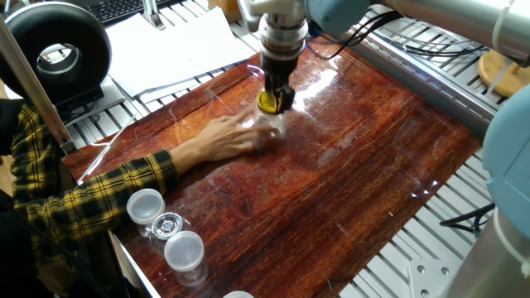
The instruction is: Unscrew the lid from the jar
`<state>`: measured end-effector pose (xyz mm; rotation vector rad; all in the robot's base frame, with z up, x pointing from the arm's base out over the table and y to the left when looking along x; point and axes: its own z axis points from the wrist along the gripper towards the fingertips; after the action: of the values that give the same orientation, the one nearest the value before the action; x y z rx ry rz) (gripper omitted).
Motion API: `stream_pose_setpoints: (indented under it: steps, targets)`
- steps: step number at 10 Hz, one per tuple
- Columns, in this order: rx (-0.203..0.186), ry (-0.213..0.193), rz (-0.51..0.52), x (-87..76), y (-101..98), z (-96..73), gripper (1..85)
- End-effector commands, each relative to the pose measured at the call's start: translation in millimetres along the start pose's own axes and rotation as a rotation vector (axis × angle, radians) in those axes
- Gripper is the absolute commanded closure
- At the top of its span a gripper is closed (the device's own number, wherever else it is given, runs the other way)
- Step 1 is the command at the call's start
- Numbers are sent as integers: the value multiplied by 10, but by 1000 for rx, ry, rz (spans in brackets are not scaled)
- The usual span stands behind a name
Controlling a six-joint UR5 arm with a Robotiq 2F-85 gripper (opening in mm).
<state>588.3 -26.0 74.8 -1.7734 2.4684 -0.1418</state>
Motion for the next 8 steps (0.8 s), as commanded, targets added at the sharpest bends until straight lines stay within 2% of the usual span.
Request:
stream_pose_setpoints:
  steps: [1, 3, 4, 5, 7, 8]
  targets:
    - [59, -16, -106, -80, -118, 7, 283]
    - [64, -22, -118, -112, -120, 21, 283]
    - [50, -23, -108, -108, -86, 23, 227]
    - [32, -8, -91, -55, -48, 22, 193]
    - [23, 16, -86, 33, -37, 9, 127]
    - [19, 6, -79, 6, -41, 38, 103]
